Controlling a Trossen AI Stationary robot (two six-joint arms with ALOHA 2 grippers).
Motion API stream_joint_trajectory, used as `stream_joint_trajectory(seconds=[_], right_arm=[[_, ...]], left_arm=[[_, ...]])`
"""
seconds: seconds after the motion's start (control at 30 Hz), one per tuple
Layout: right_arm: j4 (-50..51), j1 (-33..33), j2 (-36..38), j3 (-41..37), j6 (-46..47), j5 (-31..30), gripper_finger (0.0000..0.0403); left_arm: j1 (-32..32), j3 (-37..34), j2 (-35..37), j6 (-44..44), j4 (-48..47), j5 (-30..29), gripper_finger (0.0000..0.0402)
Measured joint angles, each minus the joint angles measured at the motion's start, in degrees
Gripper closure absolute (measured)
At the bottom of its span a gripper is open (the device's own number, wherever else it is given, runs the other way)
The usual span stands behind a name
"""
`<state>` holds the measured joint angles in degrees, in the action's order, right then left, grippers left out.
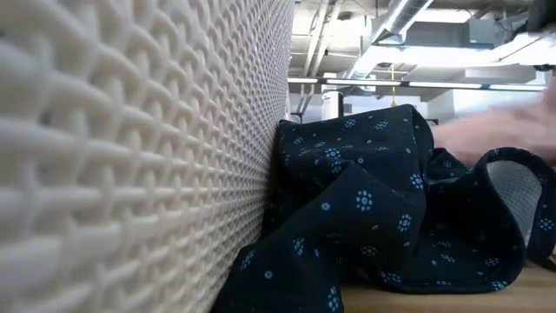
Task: Sort clothes
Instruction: Put the pink shirt into the bottom white laundry organizer
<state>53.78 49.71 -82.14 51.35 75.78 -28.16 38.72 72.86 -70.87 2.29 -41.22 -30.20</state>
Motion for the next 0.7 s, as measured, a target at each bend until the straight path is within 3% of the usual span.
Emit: stream_joint_trajectory(seconds=[0.2,0.5,0.7], right_arm=[[4.94,0.00,3.80,8.99,-6.94,-9.70,0.0396],[6.38,-0.68,4.58,23.29,-26.82,-24.25,0.0397],[-0.08,-2.45,4.47,29.13,-45.86,-27.42,0.0397]], left_arm=[[-0.26,0.00,0.00,-2.38,2.81,-0.05,0.0198],[-0.27,0.00,0.00,-8.18,8.49,-0.08,0.0198],[-0.51,0.00,0.00,-15.70,14.82,-2.30,0.0187]])
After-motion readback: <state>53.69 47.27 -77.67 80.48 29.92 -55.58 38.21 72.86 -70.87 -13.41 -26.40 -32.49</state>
